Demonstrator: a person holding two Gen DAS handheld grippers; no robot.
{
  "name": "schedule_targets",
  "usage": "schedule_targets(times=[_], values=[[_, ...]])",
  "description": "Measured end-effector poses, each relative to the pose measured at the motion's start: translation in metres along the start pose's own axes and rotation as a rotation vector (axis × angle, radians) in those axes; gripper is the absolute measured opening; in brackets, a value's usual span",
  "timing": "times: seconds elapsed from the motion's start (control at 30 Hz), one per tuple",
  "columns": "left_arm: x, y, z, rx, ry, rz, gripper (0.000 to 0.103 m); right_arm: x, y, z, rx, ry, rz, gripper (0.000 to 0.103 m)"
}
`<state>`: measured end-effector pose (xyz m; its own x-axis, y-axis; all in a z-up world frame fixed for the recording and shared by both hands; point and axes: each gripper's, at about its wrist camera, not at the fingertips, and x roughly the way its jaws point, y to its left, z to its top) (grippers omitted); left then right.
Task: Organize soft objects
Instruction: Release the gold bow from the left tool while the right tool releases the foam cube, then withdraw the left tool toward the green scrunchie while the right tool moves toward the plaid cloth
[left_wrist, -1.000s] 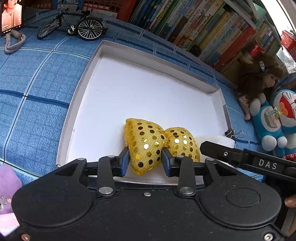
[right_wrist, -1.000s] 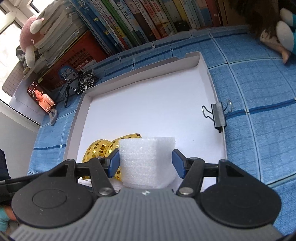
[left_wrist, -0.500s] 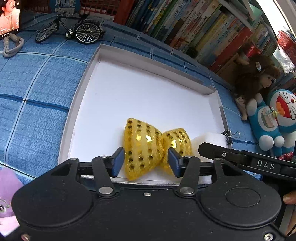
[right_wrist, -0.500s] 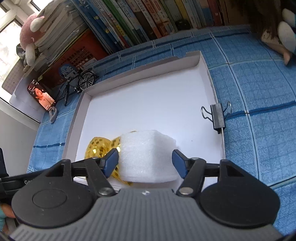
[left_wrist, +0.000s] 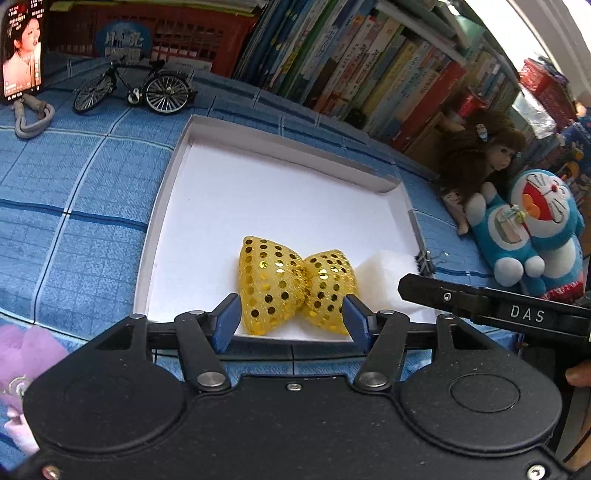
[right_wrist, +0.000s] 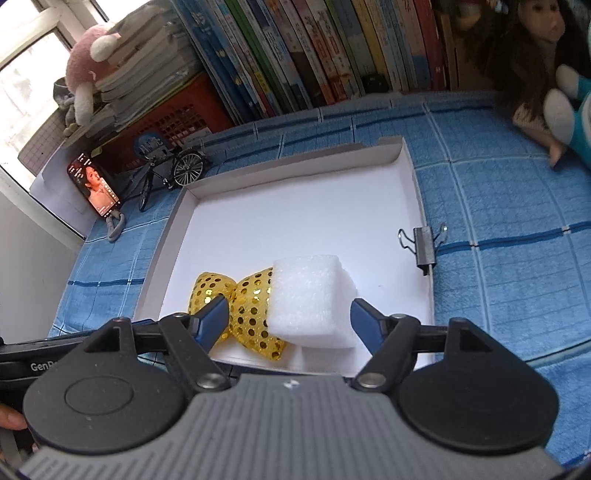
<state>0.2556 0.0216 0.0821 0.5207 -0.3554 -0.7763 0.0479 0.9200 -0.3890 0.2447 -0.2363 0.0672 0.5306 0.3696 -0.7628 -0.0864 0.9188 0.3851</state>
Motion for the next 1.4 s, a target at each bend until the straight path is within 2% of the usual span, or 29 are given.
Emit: schedule_targets(times=[0.43, 0.87, 0.93, 1.13, 1.4], values=[[-0.051, -0.021, -0.037, 0.127, -0.113, -0.023, 0.065, -0.063, 0.019, -0.035, -0.14, -0.151, -0.012, 0.091], [-0.091, -0.046, -0.089, 0.299, -0.261, -0.046, 0.075, -0.114, 0.02, -0.084, -0.212, -0.326, 0.006, 0.099], [-0.094, -0.049, -0.098, 0.318, -0.282, -0.05, 0.077, -0.119, 0.019, -0.093, -0.223, -0.354, 0.001, 0.103], [-0.1, -0.05, -0.127, 0.332, -0.355, -0.062, 0.08, -0.123, 0.015, -0.116, -0.229, -0.414, -0.011, 0.103], [-0.102, -0.058, -0.158, 0.386, -0.392, -0.067, 0.083, -0.129, 0.018, -0.145, -0.277, -0.483, -0.064, 0.103]])
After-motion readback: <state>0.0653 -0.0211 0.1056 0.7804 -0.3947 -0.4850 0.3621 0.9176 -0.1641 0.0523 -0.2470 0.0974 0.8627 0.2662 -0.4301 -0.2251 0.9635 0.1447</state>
